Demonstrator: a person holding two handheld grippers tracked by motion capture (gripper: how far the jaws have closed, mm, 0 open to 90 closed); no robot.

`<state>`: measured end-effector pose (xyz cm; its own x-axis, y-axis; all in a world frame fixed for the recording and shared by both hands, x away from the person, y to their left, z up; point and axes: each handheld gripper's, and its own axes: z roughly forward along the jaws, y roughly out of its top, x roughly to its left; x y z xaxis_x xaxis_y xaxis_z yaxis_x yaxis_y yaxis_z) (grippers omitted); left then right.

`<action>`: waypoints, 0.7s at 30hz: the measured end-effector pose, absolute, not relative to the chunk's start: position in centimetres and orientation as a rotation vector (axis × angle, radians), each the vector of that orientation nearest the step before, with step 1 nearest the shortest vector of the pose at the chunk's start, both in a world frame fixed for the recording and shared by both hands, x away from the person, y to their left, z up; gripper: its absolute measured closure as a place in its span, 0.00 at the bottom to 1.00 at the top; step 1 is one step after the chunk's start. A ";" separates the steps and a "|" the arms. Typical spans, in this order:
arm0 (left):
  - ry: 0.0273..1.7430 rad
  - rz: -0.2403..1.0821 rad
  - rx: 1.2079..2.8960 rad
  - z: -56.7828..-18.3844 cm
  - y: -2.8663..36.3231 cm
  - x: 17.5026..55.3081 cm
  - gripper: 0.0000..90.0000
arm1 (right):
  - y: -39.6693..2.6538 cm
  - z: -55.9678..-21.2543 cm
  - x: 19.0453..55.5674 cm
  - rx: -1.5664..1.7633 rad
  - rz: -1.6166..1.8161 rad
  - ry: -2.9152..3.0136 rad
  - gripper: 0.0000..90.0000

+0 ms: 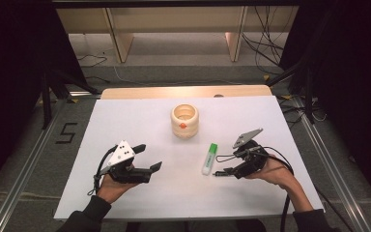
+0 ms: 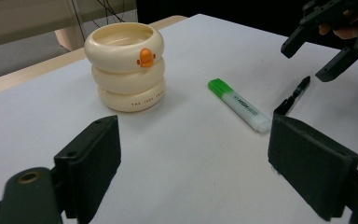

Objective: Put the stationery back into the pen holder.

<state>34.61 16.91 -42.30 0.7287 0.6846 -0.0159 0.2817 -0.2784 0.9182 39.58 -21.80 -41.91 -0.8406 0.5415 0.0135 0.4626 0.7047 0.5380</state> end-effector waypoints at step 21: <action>0.744 0.471 1.866 -42.4 16.8 34.6 0.18 | -21.9 -43.9 39.3 0.713 0.481 2.829 0.49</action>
